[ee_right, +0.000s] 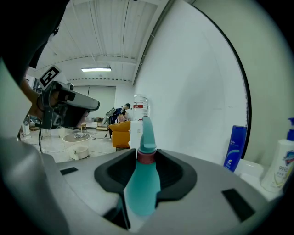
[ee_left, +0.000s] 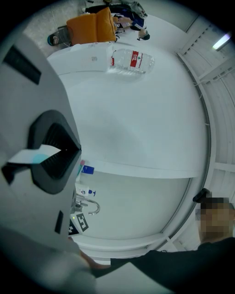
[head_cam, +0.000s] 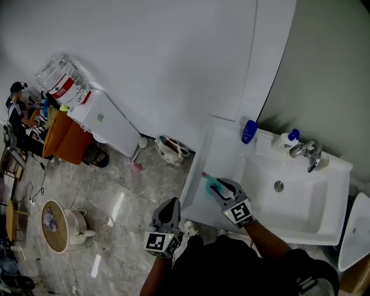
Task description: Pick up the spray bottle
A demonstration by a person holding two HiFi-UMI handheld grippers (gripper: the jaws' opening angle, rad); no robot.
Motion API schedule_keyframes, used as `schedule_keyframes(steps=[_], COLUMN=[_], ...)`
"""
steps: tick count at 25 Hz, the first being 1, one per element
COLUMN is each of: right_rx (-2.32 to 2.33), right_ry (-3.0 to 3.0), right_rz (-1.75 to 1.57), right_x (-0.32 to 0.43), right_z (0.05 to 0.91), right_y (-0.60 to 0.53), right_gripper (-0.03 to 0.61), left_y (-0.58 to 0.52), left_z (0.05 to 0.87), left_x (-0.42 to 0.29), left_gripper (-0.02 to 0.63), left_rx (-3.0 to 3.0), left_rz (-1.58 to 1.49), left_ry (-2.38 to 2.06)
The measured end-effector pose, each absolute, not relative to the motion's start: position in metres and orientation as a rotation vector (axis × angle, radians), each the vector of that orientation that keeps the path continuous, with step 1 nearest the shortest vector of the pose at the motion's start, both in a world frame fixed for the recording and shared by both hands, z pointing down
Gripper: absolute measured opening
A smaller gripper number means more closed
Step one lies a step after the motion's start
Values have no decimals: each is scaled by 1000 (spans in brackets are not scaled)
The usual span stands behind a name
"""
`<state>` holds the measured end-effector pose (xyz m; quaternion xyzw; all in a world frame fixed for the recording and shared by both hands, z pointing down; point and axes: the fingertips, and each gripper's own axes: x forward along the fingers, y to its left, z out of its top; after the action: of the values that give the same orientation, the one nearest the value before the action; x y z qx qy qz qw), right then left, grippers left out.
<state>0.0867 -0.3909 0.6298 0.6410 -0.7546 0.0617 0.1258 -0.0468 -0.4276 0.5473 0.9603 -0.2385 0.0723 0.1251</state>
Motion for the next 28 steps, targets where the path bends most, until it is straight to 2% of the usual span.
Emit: schedule_keyframes(steps=[15, 28], right_rx=[1912, 2020], right_ry=[-2213, -2250], right_rz=[143, -46], right_x=[87, 91], right_z=[616, 538], right_y=[-391, -382], right_gripper=[127, 127], left_y=[-427, -426], left_z=[542, 539], left_x=[-46, -37], left_gripper=[-5, -5], left_rx=[2799, 2817], left_rz=[196, 191], left_ry=[-668, -618])
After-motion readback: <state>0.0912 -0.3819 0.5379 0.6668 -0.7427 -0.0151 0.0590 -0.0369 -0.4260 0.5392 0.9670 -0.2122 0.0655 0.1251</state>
